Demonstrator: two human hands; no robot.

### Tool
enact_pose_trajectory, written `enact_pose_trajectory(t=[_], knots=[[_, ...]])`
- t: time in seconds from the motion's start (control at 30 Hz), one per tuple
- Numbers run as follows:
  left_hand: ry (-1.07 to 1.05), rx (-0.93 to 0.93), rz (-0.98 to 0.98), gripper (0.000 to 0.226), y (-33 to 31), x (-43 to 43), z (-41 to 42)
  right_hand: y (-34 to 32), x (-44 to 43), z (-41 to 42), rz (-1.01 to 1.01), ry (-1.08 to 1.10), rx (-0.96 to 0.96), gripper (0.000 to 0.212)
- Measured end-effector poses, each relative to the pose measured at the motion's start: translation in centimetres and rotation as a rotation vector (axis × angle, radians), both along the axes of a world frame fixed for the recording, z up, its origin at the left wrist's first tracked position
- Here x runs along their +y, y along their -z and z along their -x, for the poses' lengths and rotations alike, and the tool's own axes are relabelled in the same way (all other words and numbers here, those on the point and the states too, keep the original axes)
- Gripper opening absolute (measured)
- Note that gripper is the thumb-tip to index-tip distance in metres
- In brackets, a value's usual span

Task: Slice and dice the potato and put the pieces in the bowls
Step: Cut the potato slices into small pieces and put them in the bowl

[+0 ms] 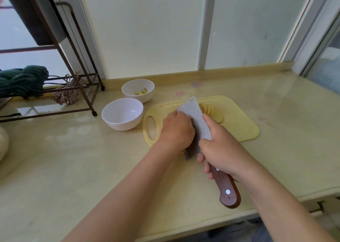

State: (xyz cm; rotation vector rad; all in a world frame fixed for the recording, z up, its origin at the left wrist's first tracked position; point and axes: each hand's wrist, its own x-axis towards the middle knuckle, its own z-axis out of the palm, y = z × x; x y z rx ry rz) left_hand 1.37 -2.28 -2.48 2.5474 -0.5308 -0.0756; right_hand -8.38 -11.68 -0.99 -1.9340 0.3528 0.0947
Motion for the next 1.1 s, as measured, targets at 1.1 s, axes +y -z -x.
enact_pose_trajectory(t=[1.1], knots=[[-0.304, -0.206, 0.085, 0.026, -8.0, 4.0, -10.7, -6.3, 3.9, -10.7, -0.347, -0.072, -0.204, 0.044]])
